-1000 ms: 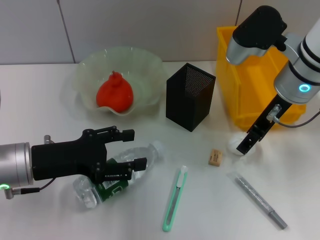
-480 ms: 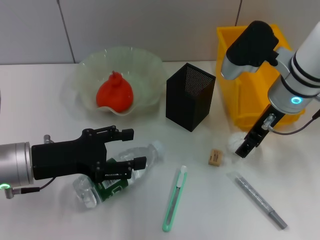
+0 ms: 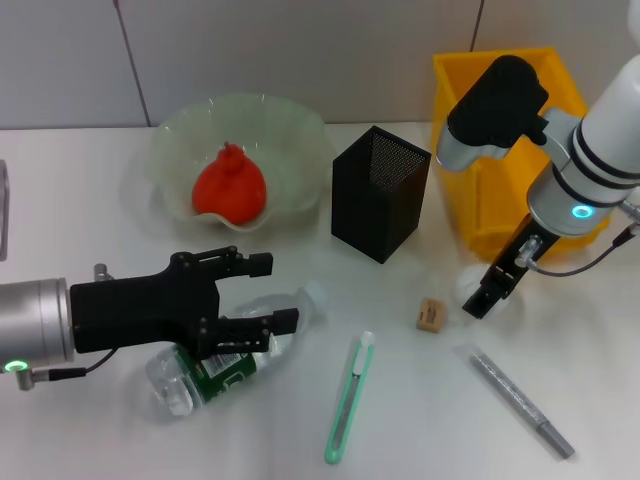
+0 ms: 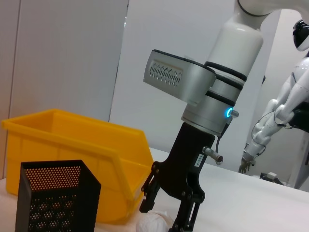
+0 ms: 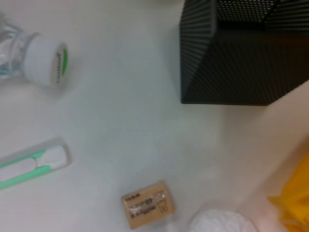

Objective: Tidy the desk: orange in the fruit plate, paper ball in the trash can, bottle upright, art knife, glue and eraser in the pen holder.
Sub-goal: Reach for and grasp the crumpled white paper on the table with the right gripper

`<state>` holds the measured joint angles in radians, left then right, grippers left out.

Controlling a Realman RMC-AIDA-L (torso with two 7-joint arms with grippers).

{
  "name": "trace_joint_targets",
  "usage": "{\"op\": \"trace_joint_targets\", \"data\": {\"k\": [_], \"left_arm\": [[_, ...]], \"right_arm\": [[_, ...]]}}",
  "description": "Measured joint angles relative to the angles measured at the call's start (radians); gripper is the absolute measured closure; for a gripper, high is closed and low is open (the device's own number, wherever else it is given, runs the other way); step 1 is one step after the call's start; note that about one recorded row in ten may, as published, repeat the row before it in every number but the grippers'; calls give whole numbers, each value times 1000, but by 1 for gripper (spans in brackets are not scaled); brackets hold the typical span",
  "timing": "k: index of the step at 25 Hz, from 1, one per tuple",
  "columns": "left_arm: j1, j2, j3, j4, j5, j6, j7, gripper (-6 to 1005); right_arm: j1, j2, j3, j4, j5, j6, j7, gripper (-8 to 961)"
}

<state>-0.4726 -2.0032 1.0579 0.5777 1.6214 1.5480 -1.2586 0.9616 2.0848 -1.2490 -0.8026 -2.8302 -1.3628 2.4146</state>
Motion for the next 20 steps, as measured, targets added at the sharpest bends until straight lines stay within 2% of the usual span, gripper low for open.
{"op": "trace_joint_targets", "data": {"k": [20], "left_arm": [[-17, 0, -4, -1, 2, -3, -14, 187]], "right_arm": [[-11, 1, -1, 24, 37, 46, -32, 130]]}}
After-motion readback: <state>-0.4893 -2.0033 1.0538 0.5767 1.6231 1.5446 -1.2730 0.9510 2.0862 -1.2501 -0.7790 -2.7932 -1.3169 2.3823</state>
